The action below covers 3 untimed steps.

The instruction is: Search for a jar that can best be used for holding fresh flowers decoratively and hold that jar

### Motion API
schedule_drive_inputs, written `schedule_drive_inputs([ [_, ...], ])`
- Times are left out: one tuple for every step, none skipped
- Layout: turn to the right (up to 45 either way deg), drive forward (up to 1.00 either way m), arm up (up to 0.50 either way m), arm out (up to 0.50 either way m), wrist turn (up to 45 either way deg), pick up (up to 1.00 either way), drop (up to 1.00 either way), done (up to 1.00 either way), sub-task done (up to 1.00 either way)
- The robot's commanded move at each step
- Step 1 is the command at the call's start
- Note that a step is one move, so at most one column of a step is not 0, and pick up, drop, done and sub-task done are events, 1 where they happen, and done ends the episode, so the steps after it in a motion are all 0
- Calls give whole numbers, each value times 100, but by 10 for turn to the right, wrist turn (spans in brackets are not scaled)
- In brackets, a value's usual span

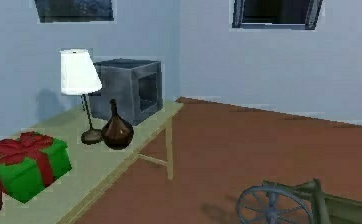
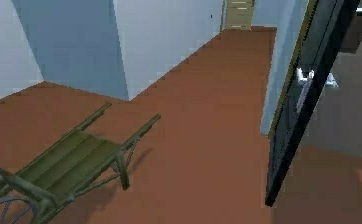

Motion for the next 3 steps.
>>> schedule_drive_inputs([
  [0, 100, 0, 0, 0, 0, 0, 0, 0],
  [240, 0, 0, 0, 0, 0, 0, 0, 0],
  [0, 5, 0, 0, 0, 0, 0, 0, 0],
])
